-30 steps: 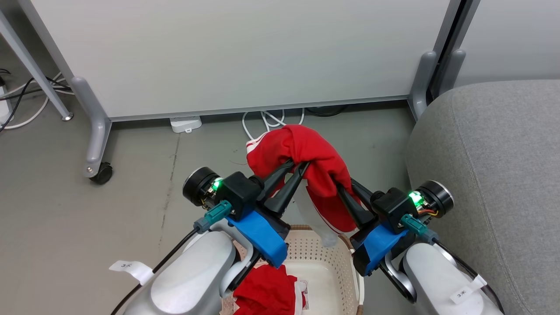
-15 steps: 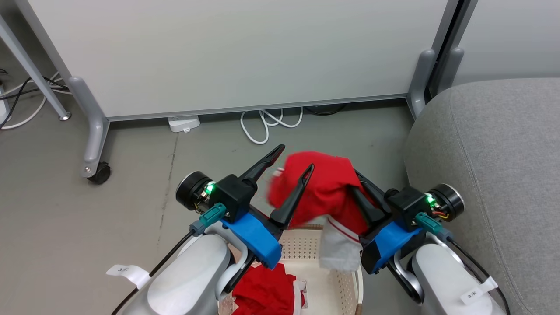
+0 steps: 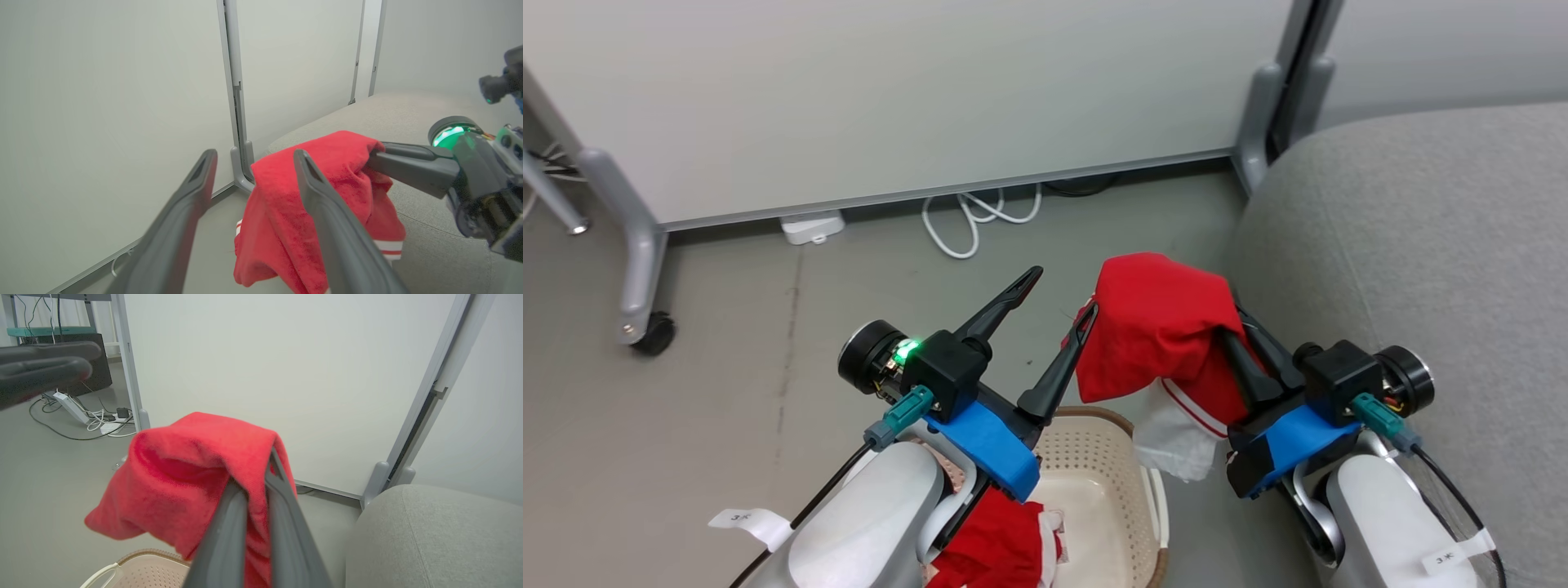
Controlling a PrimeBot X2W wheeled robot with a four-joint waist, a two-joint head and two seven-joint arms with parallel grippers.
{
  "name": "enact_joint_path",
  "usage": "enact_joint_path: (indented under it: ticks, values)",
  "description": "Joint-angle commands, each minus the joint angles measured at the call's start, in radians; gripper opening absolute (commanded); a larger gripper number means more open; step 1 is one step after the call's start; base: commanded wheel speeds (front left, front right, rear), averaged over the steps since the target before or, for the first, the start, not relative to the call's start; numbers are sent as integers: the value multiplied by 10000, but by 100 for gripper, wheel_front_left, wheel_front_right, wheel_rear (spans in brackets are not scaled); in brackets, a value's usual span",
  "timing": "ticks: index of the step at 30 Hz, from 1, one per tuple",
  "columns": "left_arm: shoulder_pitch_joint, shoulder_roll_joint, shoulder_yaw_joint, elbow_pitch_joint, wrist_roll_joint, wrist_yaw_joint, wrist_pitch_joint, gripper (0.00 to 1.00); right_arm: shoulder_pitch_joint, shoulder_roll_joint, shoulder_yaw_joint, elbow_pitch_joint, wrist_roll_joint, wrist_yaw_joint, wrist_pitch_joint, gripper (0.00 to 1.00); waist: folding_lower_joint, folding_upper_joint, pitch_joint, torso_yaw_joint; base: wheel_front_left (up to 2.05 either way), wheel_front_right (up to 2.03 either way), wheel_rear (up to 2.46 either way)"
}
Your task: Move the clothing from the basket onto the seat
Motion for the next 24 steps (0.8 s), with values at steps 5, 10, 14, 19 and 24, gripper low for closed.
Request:
enact_joint_path:
  ticks: [5,10,14,19,24]
  values:
    - [55,-3,75,-49,151,-22,-29,100,307,60,-398,-439,-40,3,-42,0,0,0,258,-799,0,0,0]
    - [-16,-32,-65,53,255,-49,-29,100,566,139,-782,-812,-30,3,-42,0,0,0,418,-1381,0,0,0]
    - [-135,-62,-227,106,281,-69,-29,100,774,211,-1045,-1076,-31,3,-42,0,0,0,540,-1814,0,0,0]
    - [-248,-95,-422,142,285,-86,-27,100,1067,316,-1395,-1362,11,1,-42,0,0,0,670,-2311,0,0,0]
    - [-290,-87,-568,165,277,-54,-27,100,1293,410,-1628,-1536,43,1,-43,0,0,0,733,-2684,0,0,0]
